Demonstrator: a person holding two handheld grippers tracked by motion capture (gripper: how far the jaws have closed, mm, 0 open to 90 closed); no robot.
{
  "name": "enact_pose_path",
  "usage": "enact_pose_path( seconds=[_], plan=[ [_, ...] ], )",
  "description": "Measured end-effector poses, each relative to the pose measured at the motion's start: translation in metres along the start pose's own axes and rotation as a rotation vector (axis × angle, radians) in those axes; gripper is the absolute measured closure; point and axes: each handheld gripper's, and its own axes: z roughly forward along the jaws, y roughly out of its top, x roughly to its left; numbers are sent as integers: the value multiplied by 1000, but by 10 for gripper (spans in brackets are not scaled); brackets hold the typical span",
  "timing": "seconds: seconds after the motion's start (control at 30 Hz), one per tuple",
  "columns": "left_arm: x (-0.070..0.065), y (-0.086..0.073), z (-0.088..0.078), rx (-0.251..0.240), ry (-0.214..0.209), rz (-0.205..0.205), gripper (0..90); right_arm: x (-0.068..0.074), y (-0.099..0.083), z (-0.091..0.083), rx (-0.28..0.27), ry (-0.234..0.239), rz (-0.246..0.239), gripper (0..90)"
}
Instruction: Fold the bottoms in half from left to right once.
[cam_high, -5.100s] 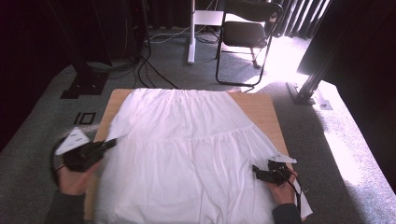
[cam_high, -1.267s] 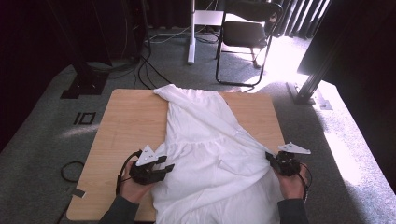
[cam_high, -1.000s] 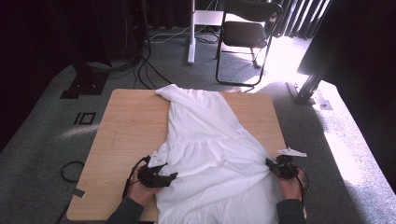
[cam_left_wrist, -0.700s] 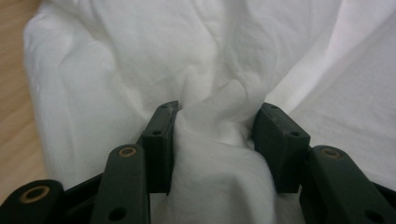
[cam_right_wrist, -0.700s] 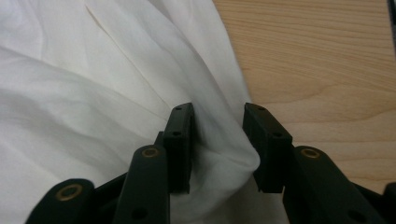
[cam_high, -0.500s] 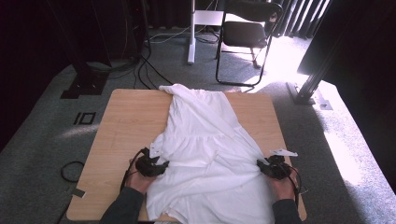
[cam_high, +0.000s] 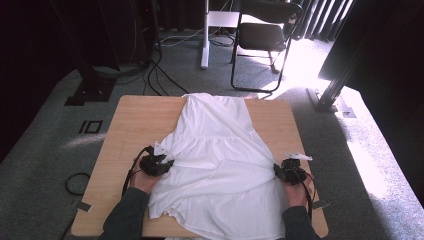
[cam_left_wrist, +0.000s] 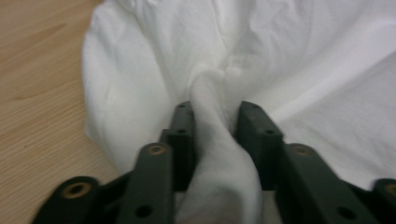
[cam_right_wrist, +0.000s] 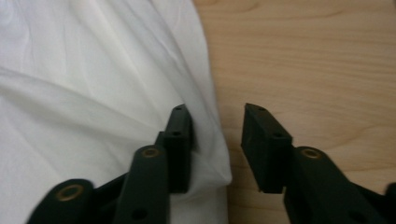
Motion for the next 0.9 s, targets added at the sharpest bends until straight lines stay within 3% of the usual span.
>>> enact_pose_path(
  seconds=[0.03,0.1,0.17,0.2,0.23,0.27,0.3,0.33,0.37,0.47,0.5,0.7,0.73,0.77,0.8,0.83,0.9],
  plan=[
    [1,-2,-11,-34,-9,-20,598,3,2,-8,-29,-7,-5,564],
    [2,-4,-17,-50,-7,-25,574,6,4,-13,-51,-5,-17,540],
    [3,-9,-30,-62,6,-41,538,18,9,-26,-112,25,-75,475],
    [3,-9,-30,-62,6,-41,532,18,9,-26,-112,25,-75,475],
    [4,-13,-36,-73,8,-42,528,27,14,-33,-146,51,-93,456],
    [4,-13,-36,-73,8,-42,524,27,14,-33,-146,51,-93,456],
    [3,-19,-44,-82,6,-50,522,37,19,-35,-157,116,-105,429],
    [3,-19,-44,-82,6,-50,520,37,19,-35,-157,116,-105,429],
    [1,-25,-50,-85,0,-53,516,48,23,-31,-138,190,-136,415],
    [-2,-32,-55,-86,-11,-47,513,61,25,-23,-113,214,-177,398],
    [-5,-38,-57,-70,-16,-40,512,71,27,-11,-89,259,-190,382],
    [-18,-60,-61,-49,-69,-63,509,83,28,14,-15,294,-187,319],
    [-21,-66,-63,-48,-83,-66,507,84,27,18,5,307,-182,326],
    [-27,-75,-63,-40,-126,-78,502,86,23,22,38,315,-203,435],
    [-27,-75,-63,-40,-126,-78,498,86,23,22,38,315,-203,435],
    [-32,-79,-61,-19,-141,-74,498,87,21,21,50,315,-221,513],
    [-42,-86,-55,18,-138,-52,493,88,16,13,67,291,-243,758]
  ],
)
